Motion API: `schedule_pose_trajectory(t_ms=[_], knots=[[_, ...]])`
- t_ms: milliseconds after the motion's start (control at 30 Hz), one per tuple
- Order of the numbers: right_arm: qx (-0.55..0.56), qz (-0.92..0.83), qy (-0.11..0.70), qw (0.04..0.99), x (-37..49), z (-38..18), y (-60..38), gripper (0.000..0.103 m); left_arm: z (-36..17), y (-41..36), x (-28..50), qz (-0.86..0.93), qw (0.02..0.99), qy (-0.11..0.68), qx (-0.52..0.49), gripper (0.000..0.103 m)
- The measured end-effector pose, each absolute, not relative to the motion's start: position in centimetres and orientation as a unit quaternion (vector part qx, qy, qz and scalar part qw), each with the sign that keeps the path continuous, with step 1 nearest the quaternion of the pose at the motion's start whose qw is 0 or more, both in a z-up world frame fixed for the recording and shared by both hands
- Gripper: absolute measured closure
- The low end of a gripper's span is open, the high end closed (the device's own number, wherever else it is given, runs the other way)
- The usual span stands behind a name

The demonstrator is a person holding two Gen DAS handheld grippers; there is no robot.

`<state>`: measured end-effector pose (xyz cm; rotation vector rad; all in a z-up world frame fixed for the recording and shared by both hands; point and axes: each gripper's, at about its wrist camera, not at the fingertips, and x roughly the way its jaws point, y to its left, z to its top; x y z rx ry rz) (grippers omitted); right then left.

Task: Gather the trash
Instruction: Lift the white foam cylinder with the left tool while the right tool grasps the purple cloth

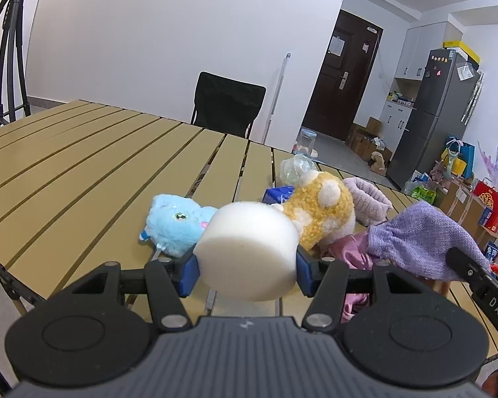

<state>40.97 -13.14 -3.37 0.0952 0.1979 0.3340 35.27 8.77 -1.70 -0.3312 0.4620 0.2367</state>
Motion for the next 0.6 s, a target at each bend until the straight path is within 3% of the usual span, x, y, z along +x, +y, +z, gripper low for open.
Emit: schedule_pose_trajectory(t_ms=[367,567,600], knots=[[0.068,0.182,0.095,0.976,40.6,-3.0,-14.5,0.094,-1.9,9.0,35.4,0.112,0.954,0.225,-0.161,0.046],[0.026,0.161,0.108,0.981,41.0,-3.3,-13.0,0.076,-1.9,9.1,35.4,0.112,0.954,0.225,-0.162,0.046],[0.024,0.162,0.107,0.981,41.1,-3.4,-12.9,0.067,-1.9,9.1,35.4,0.112,0.954,0.226,-0.162,0.046]])
